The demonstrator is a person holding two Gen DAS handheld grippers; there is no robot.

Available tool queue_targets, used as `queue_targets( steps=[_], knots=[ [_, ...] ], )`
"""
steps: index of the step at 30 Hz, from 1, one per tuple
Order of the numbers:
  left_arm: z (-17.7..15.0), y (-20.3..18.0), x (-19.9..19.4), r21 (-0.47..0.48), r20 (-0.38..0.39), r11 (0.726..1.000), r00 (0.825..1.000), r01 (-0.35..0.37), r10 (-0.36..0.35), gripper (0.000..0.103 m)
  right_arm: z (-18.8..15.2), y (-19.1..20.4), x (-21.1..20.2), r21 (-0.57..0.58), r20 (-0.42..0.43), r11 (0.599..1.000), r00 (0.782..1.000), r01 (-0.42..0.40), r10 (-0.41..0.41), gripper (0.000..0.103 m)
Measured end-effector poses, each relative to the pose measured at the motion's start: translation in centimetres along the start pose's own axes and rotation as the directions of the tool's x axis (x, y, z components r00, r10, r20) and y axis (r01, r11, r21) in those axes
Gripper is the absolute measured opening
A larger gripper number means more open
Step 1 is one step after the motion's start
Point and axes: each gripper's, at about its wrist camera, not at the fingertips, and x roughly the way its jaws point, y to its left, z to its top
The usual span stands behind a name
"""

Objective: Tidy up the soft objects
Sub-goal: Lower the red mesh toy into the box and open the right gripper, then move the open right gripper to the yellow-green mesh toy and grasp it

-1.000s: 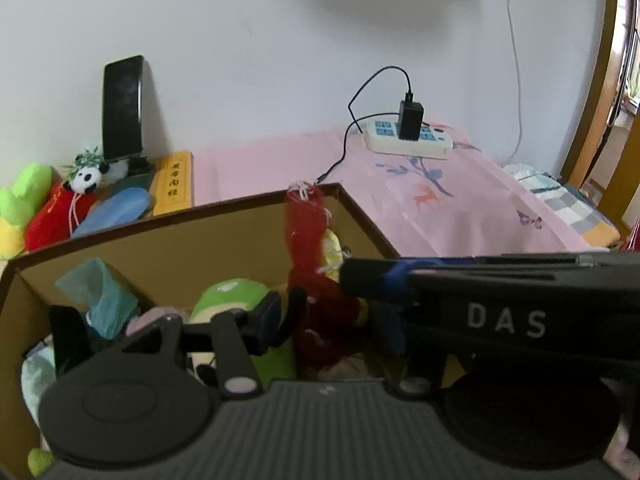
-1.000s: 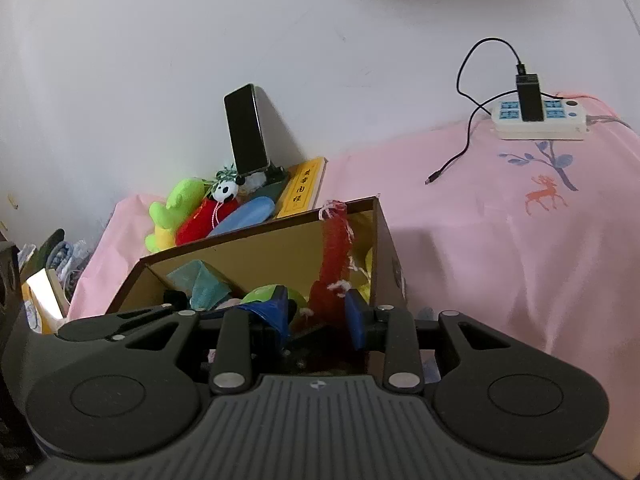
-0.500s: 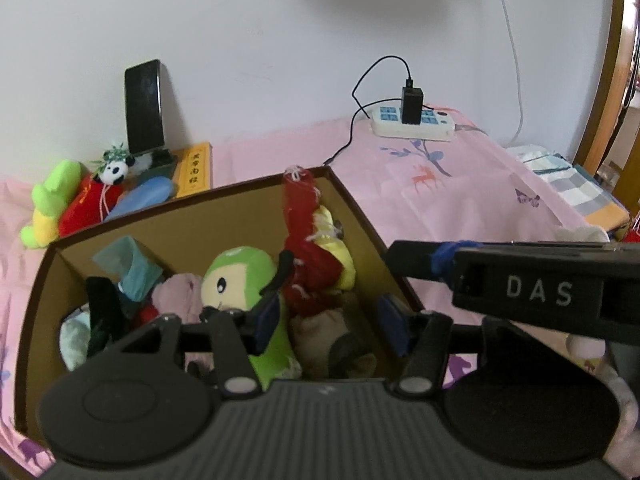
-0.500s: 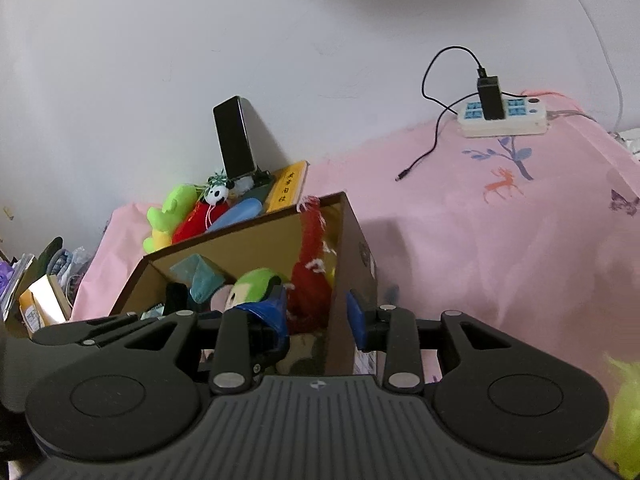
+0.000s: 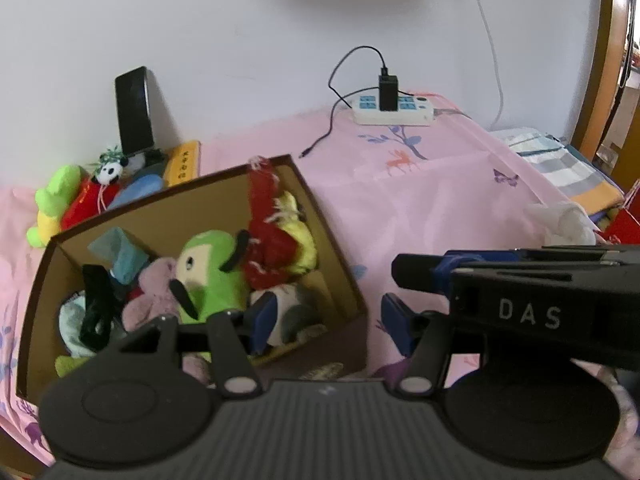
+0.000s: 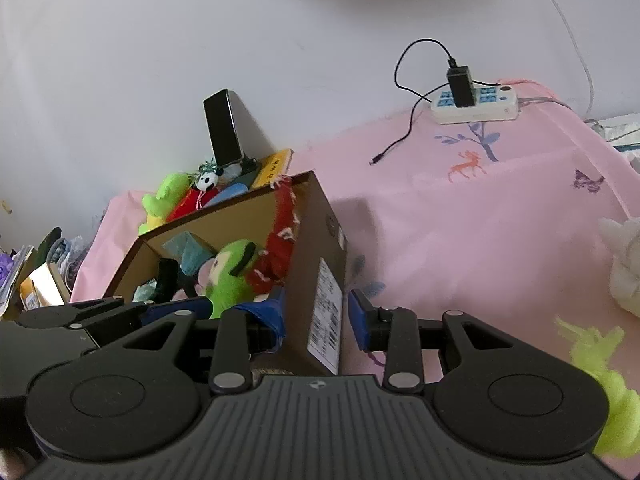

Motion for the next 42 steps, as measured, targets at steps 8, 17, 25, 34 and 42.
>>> queue_targets(
  steps=[8,17,25,34,42],
  knots=[
    [-0.7,-3.2,0.0,0.019,-0.029,1.000,0.999,0.018,-0.017,0.065,-1.0,-2.6,-1.2,0.021,-0.035,1.000,0.999,0.003,-0.002,0.018],
    [-2.2,-7.5,1.0,0.049,-0.095,0.994,0.991,0.099,-0.094,0.066,-2.4,-6.8,-3.0,0.056,-0.080,0.998,0.996,0.041,-0.037,0.018],
    [-3.6,-11.6,2.7,0.069,-0.155,0.972,0.965,0.226,-0.214,0.068,-3.5,-11.6,-5.7,0.102,-0.090,0.990,0.992,0.102,-0.093,0.019],
    [-3.5,-15.9,4.0,0.060,-0.155,0.920,0.915,0.386,-0.374,0.083,-3.3,-16.8,-7.1,0.192,-0.099,0.969,0.986,0.153,-0.136,0.019],
    [-3.4,-19.0,5.7,0.086,-0.171,0.897,0.893,0.433,-0.415,0.083,-3.3,-19.5,-6.1,0.260,-0.177,0.959,0.982,0.115,-0.070,0.019]
  ],
)
